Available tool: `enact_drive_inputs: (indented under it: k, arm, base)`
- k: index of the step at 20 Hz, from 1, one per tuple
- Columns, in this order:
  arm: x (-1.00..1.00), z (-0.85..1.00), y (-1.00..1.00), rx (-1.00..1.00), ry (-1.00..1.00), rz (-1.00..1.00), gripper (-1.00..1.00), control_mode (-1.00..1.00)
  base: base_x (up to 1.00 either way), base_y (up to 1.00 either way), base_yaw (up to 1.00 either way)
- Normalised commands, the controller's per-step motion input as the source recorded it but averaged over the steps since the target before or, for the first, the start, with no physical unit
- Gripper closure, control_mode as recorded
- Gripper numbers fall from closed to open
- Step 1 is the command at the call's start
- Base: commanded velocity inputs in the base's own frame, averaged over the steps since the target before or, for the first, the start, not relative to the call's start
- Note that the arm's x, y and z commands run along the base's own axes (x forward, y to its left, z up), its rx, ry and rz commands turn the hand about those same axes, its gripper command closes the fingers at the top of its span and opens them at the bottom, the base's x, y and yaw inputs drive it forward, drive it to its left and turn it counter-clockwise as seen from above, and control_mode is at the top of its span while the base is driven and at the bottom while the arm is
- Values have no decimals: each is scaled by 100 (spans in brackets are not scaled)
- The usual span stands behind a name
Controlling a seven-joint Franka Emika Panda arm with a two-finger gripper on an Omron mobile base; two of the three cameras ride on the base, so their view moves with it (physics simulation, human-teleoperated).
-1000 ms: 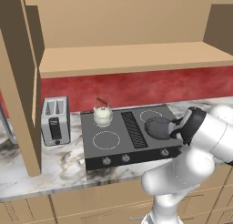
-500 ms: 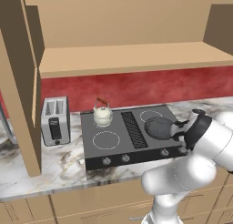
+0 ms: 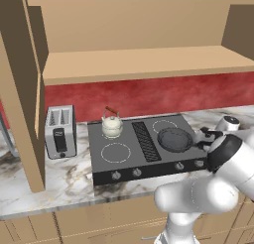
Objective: Pick the pan from the cabinet and place it on the stove. Then turn on the stove burner for the pan.
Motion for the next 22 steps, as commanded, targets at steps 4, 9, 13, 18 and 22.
enact_drive_inputs:
  k: [4, 9, 13, 18, 22]
  arm:
    - [-11, 31, -30, 0, -15, 9, -100, -100]
    - [-32, 34, -16, 0, -13, 9, -100, -100]
    - [-45, 35, 0, 0, -10, 9, -100, -100]
    - [-45, 24, 0, 0, -3, 8, -100, -100]
    - [-35, 14, 4, 0, 0, 8, -100, -100]
  base:
    - [0, 0, 0]
    - [0, 0, 0]
    - [0, 0, 0]
    - [0, 0, 0]
    - [0, 0, 0]
